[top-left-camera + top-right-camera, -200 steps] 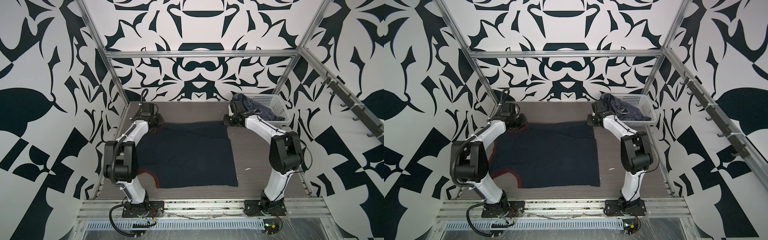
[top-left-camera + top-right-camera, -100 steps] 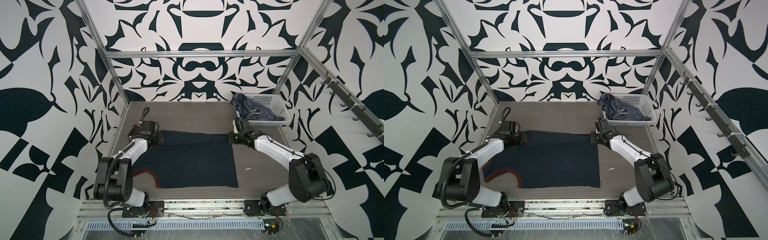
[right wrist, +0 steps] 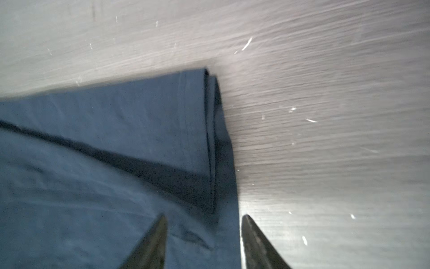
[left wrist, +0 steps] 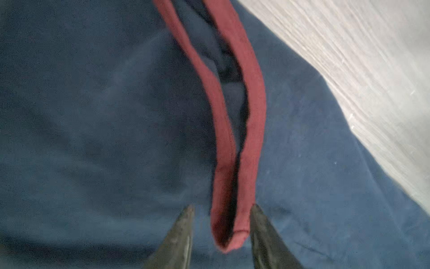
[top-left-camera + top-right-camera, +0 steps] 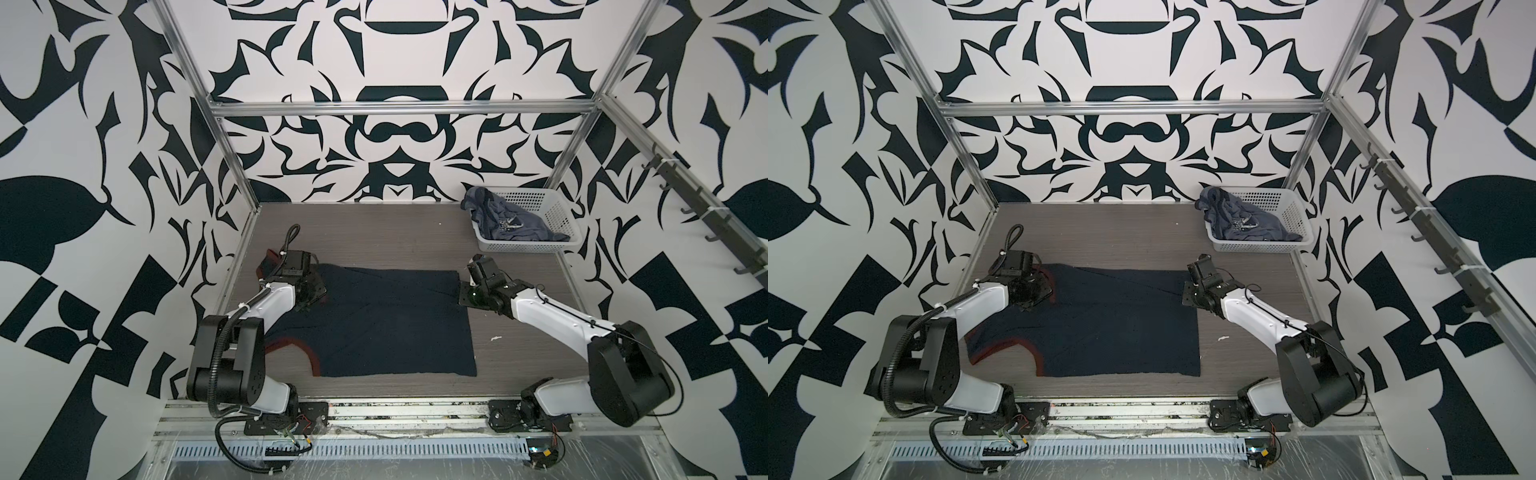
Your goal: Fold and stack the tank tops
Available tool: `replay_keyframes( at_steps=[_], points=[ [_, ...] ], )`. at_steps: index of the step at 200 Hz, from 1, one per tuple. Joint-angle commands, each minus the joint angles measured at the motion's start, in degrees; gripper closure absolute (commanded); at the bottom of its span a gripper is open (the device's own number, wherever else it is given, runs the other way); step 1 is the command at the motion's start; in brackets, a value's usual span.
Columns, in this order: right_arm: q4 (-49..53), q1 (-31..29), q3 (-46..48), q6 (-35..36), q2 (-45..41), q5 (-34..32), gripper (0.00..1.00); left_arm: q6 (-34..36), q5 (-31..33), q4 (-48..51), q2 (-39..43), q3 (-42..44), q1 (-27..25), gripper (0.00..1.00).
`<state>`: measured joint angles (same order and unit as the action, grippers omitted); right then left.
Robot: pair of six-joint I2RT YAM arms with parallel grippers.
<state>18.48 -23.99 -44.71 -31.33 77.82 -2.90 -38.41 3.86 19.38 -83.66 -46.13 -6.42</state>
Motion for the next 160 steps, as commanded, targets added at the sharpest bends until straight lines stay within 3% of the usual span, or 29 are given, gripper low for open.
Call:
replay_keyframes(
  at_steps=[1,23,84,160],
  points=[
    [4.0,-0.1,-5.2,0.9,-3.5,-2.6,0.35,-1.1,5.2,8.8,5.1,-5.3,-0.5,0.52],
    [4.5,-1.6,-8.7,1.1,-0.8,-1.3,0.34,-1.0,4.4,9.6,5.8,-8.2,-3.3,0.48],
    [4.6,-2.7,-15.8,-2.0,14.1,2.9,0.39,0.8,-3.5,7.1,-10.3,-14.8,-8.6,0.48],
    [6.1,4.0,-20.3,0.3,22.9,2.7,0.4,-0.4,-1.0,2.7,-17.9,-9.8,-8.7,0.52]
  ],
)
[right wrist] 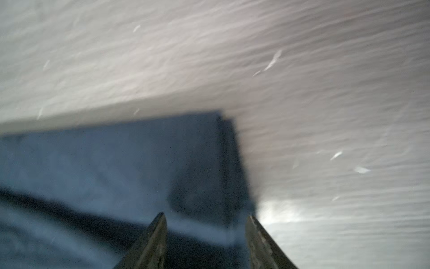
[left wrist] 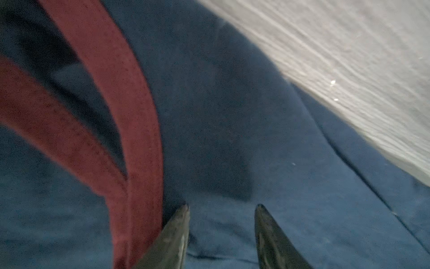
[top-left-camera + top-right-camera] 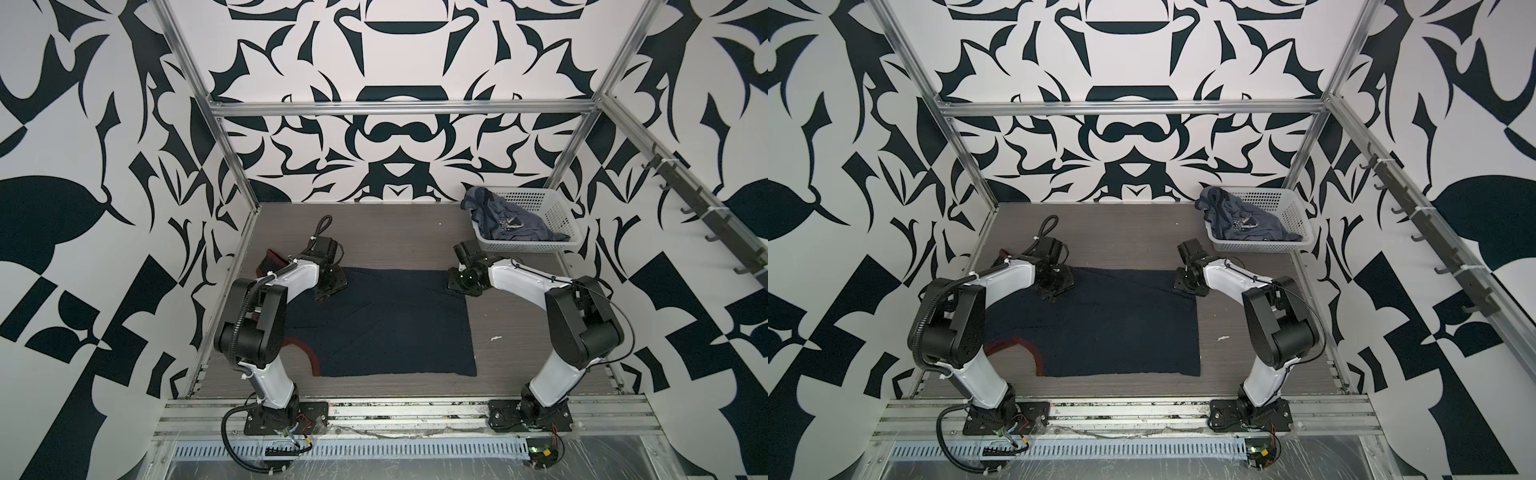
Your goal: Fold and stack the tank tops
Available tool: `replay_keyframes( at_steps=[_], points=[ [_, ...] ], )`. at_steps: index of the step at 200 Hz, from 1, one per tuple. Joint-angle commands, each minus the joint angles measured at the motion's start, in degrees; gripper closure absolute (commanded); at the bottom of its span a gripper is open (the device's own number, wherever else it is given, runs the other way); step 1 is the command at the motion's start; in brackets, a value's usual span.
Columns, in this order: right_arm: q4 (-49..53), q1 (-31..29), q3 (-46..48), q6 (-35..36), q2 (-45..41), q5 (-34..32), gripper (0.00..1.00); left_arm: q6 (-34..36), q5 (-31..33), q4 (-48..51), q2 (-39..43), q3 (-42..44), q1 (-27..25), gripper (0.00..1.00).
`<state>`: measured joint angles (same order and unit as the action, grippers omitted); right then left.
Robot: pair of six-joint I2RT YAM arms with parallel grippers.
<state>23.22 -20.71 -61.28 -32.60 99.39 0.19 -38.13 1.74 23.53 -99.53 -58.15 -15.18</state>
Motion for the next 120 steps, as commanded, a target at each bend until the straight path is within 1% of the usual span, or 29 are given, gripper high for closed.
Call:
replay_keyframes(
  at_steps=[1,14,22,62,76,94,120],
  points=[
    [1.4,0.8,-3.7,1.6,1.4,-0.3,0.4,-0.8,1.2,-1.5,-2.0,2.3,0.1,0.52],
    [0.3,1.2,-4.0,2.4,2.4,1.6,0.4,-0.9,1.1,-2.5,-2.3,3.6,0.1,0.52],
    [-0.3,1.2,-4.0,2.8,2.5,2.4,0.42,-1.1,1.3,-2.9,-2.3,4.3,0.1,0.52],
    [-0.8,1.3,-5.7,3.9,3.6,1.5,0.51,-1.5,1.6,-4.3,-2.9,6.5,0.1,0.54],
    [0.1,1.3,-6.9,4.9,4.3,0.3,0.51,-1.4,1.6,-4.4,-3.3,6.6,0.1,0.54],
    [0.9,1.3,-8.3,6.2,5.1,-1.2,0.44,-1.5,1.5,-4.5,-3.5,6.6,0.1,0.54],
    [1.8,1.4,-10.0,7.1,6.4,-1.2,0.44,-1.5,1.6,-4.7,-3.3,6.7,0.1,0.54]
  ],
)
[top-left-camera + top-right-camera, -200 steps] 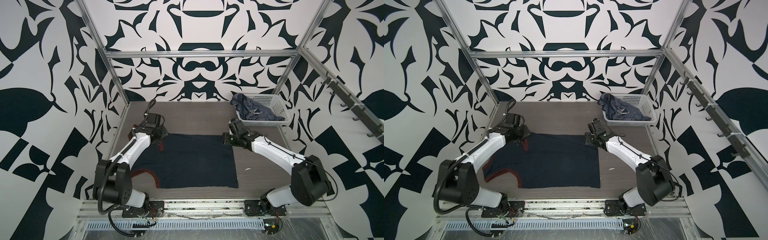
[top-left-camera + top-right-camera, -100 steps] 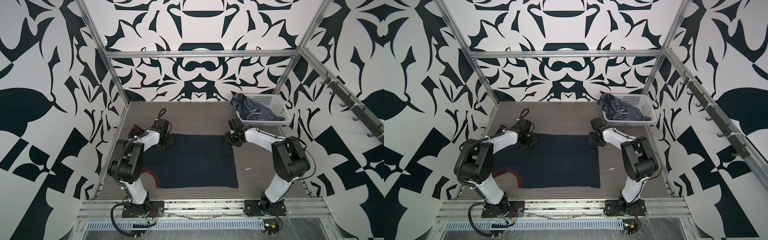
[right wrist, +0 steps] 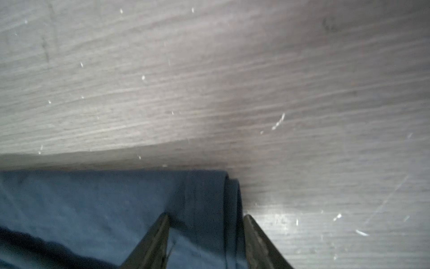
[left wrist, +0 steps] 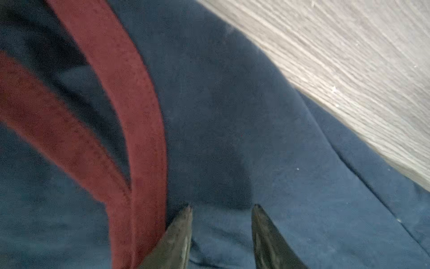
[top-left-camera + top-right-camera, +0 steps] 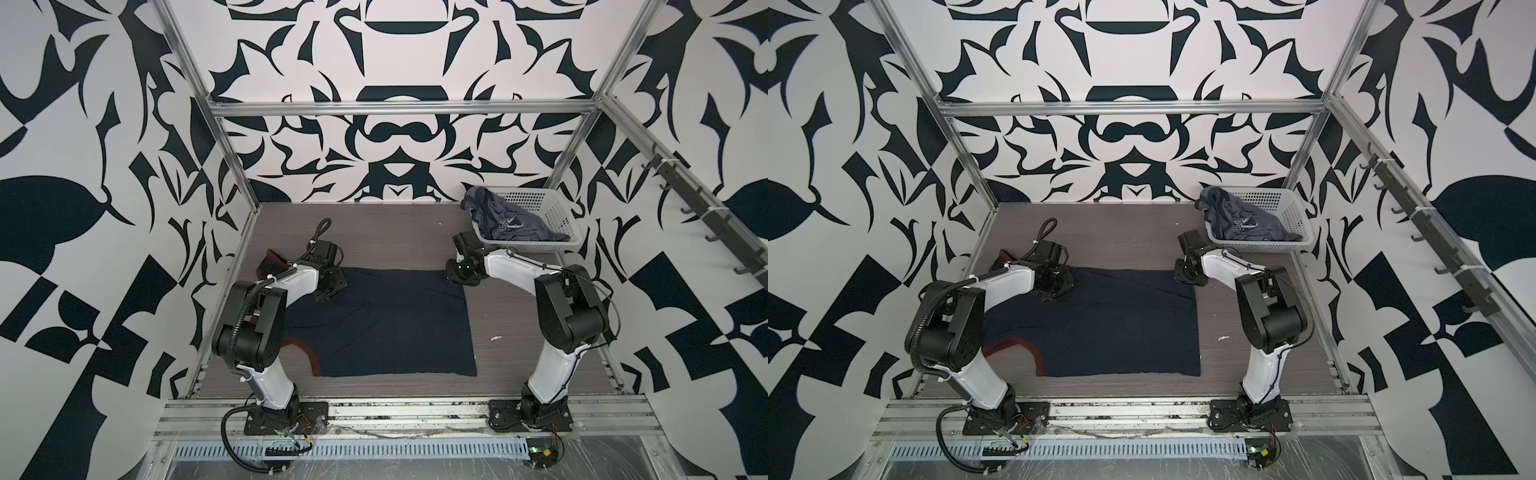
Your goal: Fold and stack the tank tops
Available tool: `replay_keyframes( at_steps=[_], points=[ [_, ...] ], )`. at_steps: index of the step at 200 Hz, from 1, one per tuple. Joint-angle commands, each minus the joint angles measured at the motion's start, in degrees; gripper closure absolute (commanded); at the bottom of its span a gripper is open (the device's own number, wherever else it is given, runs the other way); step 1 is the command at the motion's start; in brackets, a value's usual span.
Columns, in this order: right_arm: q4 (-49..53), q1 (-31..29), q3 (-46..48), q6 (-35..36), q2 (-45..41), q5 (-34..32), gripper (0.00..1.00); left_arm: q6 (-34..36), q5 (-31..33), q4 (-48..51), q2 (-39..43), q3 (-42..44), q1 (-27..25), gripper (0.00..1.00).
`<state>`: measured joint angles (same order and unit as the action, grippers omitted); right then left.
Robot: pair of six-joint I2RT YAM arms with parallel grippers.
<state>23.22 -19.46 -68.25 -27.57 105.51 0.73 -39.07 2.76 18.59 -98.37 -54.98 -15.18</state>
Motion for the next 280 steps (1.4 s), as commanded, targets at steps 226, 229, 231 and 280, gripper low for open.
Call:
replay_keyframes(
  at_steps=[226,229,231,280],
  points=[
    [3.7,1.2,-9.7,3.4,4.7,-0.5,0.82,-0.6,0.7,-0.5,-5.0,4.4,0.1,0.56],
    [3.6,1.4,-9.7,3.2,4.7,-0.1,0.83,-0.6,0.7,-0.4,-4.9,4.4,0.1,0.56],
    [3.5,1.4,-9.7,3.1,4.8,0.2,0.84,-0.6,0.8,-0.5,-4.9,4.5,0.1,0.56],
    [4.2,1.9,-8.9,2.5,4.8,0.6,0.69,-0.6,0.9,-0.7,-4.8,4.9,0.1,0.56]
  ],
)
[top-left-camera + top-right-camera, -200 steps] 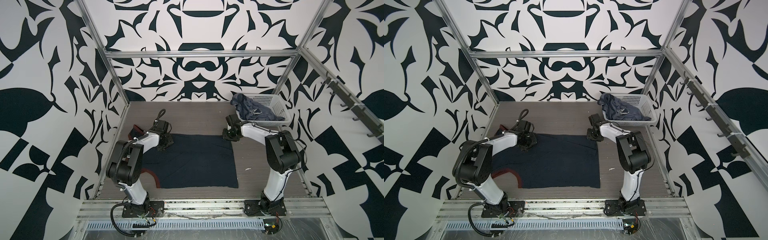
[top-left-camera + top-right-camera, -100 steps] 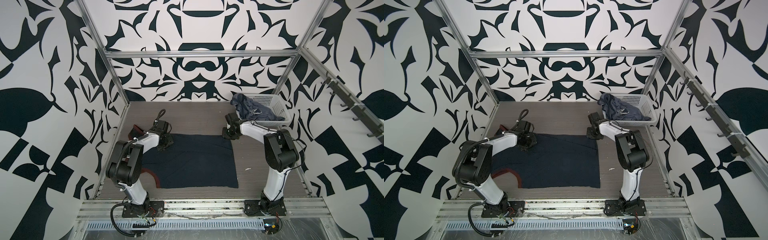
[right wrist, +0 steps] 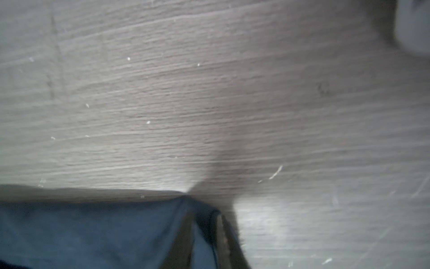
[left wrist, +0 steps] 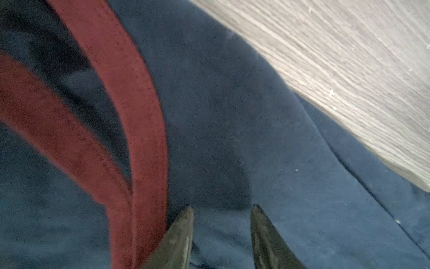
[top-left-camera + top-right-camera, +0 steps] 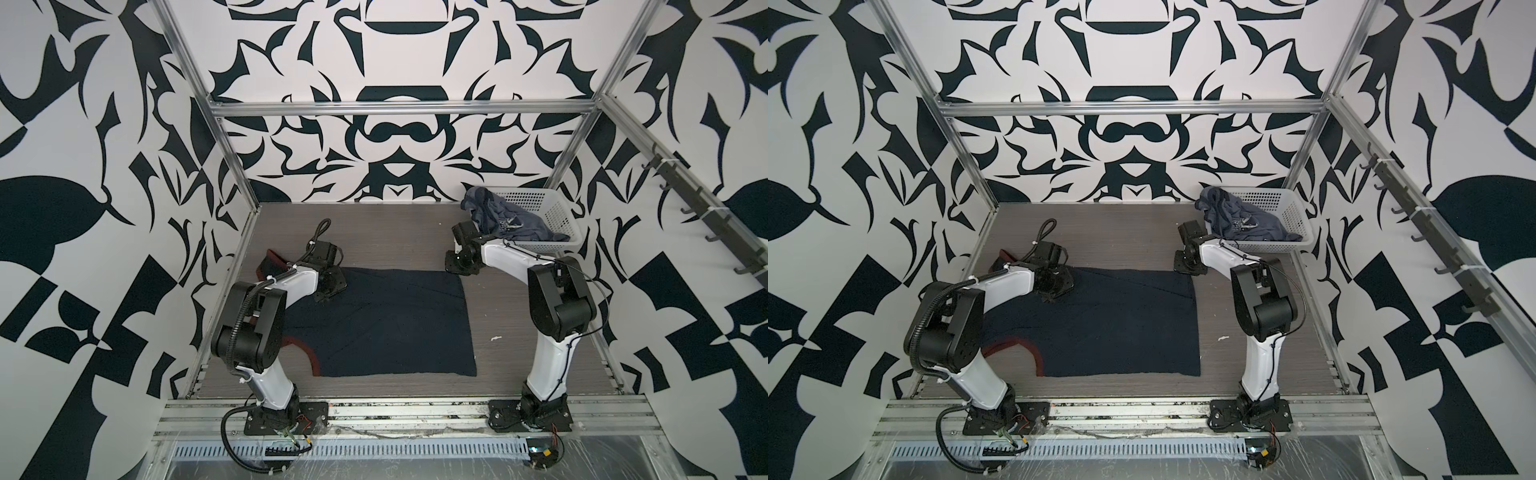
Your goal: Fold and stack the tank tops
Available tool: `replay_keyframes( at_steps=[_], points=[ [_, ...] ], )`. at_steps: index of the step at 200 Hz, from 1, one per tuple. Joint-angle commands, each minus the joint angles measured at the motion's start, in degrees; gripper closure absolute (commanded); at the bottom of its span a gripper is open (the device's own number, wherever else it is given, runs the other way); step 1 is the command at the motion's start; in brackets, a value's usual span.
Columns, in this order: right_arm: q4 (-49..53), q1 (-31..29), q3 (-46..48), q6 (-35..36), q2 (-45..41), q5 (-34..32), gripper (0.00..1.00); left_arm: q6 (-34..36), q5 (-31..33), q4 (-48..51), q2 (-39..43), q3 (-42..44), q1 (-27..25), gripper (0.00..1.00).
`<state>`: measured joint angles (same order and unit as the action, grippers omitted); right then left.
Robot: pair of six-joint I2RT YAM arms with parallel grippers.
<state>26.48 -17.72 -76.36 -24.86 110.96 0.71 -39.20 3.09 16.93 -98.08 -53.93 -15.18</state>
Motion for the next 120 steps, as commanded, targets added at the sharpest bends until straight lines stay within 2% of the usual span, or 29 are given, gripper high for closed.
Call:
replay_keyframes(
  at_steps=[1,21,49,63,94,120],
  points=[
    [0.9,0.1,-0.8,-0.2,-0.6,0.6,0.69,-0.4,0.6,1.0,-5.1,3.9,0.1,0.56],
    [0.6,0.1,-0.1,-0.3,-0.5,1.3,0.69,-0.5,0.7,1.0,-5.2,3.8,0.1,0.56],
    [0.2,0.1,0.1,-0.7,-0.2,2.3,0.78,-0.4,0.7,1.1,-5.4,3.6,0.1,0.56],
    [0.6,0.1,-0.3,-0.9,-0.1,2.4,0.79,-0.4,0.8,1.1,-5.5,3.5,0.1,0.56],
    [1.6,0.1,-0.4,-0.9,-0.1,2.3,0.66,-0.4,0.8,1.2,-5.4,3.4,0.1,0.57],
    [1.8,0.1,0.5,-1.1,-0.4,2.4,0.67,-0.4,1.0,1.4,-5.3,3.3,0.1,0.57]
  ],
)
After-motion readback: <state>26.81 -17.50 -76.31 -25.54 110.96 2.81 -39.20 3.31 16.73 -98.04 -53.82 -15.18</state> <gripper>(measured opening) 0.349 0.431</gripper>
